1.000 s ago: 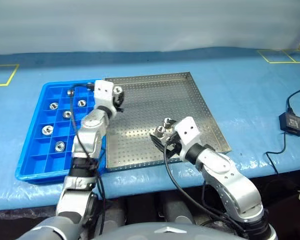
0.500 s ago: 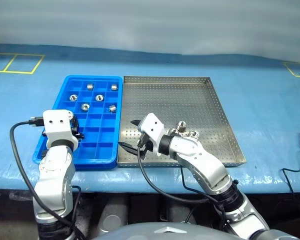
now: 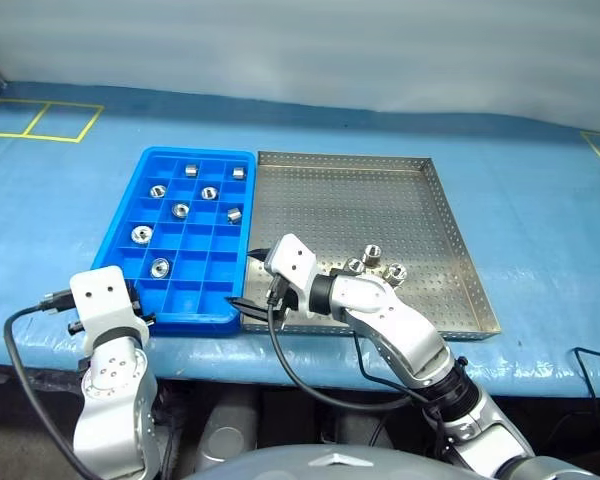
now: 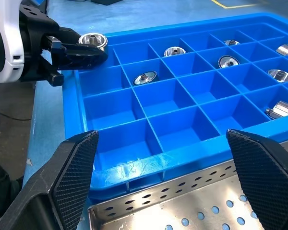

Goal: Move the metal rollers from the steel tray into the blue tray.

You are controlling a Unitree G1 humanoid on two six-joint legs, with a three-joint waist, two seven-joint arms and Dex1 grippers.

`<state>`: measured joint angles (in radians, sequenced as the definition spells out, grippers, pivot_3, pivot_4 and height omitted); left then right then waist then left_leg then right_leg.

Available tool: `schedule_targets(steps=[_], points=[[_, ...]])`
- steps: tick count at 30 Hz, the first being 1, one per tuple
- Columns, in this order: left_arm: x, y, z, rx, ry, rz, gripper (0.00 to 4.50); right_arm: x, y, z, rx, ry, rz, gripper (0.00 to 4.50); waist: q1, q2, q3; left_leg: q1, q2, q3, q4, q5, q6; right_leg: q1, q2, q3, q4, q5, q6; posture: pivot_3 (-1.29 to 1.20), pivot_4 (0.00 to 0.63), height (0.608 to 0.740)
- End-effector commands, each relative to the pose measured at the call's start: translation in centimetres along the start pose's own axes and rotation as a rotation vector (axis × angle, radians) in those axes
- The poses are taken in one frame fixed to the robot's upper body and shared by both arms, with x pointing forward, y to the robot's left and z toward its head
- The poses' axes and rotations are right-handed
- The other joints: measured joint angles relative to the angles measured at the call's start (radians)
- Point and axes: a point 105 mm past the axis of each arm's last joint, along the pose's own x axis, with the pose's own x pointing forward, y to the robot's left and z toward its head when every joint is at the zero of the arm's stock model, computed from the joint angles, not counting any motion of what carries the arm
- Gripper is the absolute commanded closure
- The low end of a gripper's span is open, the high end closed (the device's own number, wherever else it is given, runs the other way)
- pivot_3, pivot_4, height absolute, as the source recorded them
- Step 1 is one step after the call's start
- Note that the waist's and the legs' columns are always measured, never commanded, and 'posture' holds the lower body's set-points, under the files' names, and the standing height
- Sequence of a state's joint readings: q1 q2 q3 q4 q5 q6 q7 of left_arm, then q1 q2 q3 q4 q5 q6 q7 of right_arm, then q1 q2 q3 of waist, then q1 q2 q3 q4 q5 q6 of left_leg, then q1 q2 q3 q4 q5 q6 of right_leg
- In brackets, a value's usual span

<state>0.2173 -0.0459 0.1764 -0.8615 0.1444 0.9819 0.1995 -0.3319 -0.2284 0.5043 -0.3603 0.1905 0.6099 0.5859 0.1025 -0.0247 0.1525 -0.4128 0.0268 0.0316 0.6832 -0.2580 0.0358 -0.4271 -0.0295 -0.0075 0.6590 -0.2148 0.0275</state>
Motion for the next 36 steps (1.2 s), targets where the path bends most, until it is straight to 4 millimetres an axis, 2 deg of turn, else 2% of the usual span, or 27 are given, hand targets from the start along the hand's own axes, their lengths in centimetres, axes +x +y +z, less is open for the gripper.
schedule_targets(steps=[1, 2, 3, 6, 9, 11, 15, 20, 24, 30, 36], points=[[-0.1, -1.3, 2.4, -0.027, -0.091, -0.07, 1.17, -0.3, -0.3, 1.2, -0.033, -0.047, -0.021, 0.0, 0.001, 0.0, 0.0, 0.0, 0.0, -0.001, 0.0, 0.0, 0.0, 0.0, 0.0, -0.001, 0.0, -0.001, 0.001, 0.27, 0.15, 0.74], [0.0, -1.7, 2.8, -0.03, -0.108, -0.089, 0.84, -0.4, -0.3, 1.2, -0.032, -0.048, -0.027, 0.0, 0.001, 0.0, 0.0, 0.0, 0.0, -0.001, 0.0, 0.0, 0.0, 0.0, 0.0, -0.001, 0.0, -0.001, 0.001, 0.27, 0.15, 0.74], [0.2, -3.0, 3.9, -0.017, -0.157, -0.172, 0.52, -0.7, -0.6, 1.2, -0.027, -0.049, -0.05, 0.0, 0.0, 0.0, 0.0, 0.0, 0.0, -0.002, 0.0, 0.0, -0.001, 0.0, 0.0, -0.002, 0.0, -0.001, 0.001, 0.24, 0.15, 0.74], [0.6, -6.7, 6.3, 0.035, -0.261, -0.398, 0.52, -1.9, -1.5, 0.9, -0.001, -0.047, -0.126, 0.0, -0.002, 0.0, 0.0, 0.0, 0.0, -0.001, 0.0, 0.001, -0.001, 0.001, 0.0, -0.002, 0.0, -0.001, 0.0, 0.2, 0.15, 0.74], [0.5, -10.1, 7.9, 0.064, -0.314, -0.615, 0.52, -3.6, -2.4, 0.3, 0.018, -0.027, -0.216, 0.0, -0.008, 0.0, 0.0, -0.001, -0.001, -0.001, 0.0, 0.001, -0.001, 0.0, -0.001, -0.002, 0.0, 0.001, -0.003, 0.15, 0.15, 0.74], [0.2, -12.7, 8.3, 0.095, -0.314, -0.783, 0.52, -5.2, -3.1, -0.3, 0.032, -0.006, -0.295, 0.0, -0.017, 0.0, 0.0, -0.002, -0.001, -0.001, 0.0, 0.001, -0.001, 0.0, -0.001, -0.002, -0.001, 0.001, -0.004, 0.11, 0.15, 0.74], [-0.3, -16.6, 8.5, 0.183, -0.301, -1.005, 0.52, -7.7, -3.9, -1.2, 0.054, 0.029, -0.416, 0.0, -0.044, 0.0, 0.0, -0.002, -0.001, 0.0, 0.0, 0.0, -0.001, 0.0, -0.001, -0.001, -0.001, 0.001, -0.004, 0.01, 0.15, 0.74], [-1.5, -21.6, 7.8, 0.177, -0.18, -1.289, 0.52, -10.1, -4.0, -2.1, 0.081, 0.064, -0.541, 0.0, -0.086, 0.0, 0.0, -0.002, -0.001, 0.0, 0.0, 0.0, -0.001, 0.0, 0.001, -0.001, -0.001, 0.0, -0.001, -0.07, 0.15, 0.74], [-1.3, -23.9, 7.0, 0.195, -0.113, -1.369, 0.52, -10.9, -3.8, -2.3, 0.096, 0.071, -0.593, 0.0, -0.127, 0.001, 0.0, 0.0, 0.0, 0.001, 0.0, 0.0, -0.001, 0.0, 0.002, 0.002, 0.0, 0.0, 0.004, -0.13, 0.15, 0.74], [-1.1, -26.8, 6.3, 0.244, -0.074, -1.437, 0.52, -11.6, -3.6, -2.5, 0.11, 0.075, -0.648, 0.0, -0.152, 0.001, 0.0, 0.0, 0.0, 0.002, 0.0, 0.0, 0.0, -0.001, 0.003, 0.004, 0.0, 0.0, 0.005, -0.17, 0.15, 0.74], [-1.6, -28.5, 5.7, 0.311, -0.076, -1.493, 0.52, -11.6, -3.7, -2.4, 0.11, 0.069, -0.664, 0.0, -0.169, 0.001, 0.0, 0.0, -0.001, 0.004, 0.0, 0.0, 0.0, -0.001, 0.003, 0.006, 0.0, 0.001, 0.005, -0.19, 0.15, 0.74]])
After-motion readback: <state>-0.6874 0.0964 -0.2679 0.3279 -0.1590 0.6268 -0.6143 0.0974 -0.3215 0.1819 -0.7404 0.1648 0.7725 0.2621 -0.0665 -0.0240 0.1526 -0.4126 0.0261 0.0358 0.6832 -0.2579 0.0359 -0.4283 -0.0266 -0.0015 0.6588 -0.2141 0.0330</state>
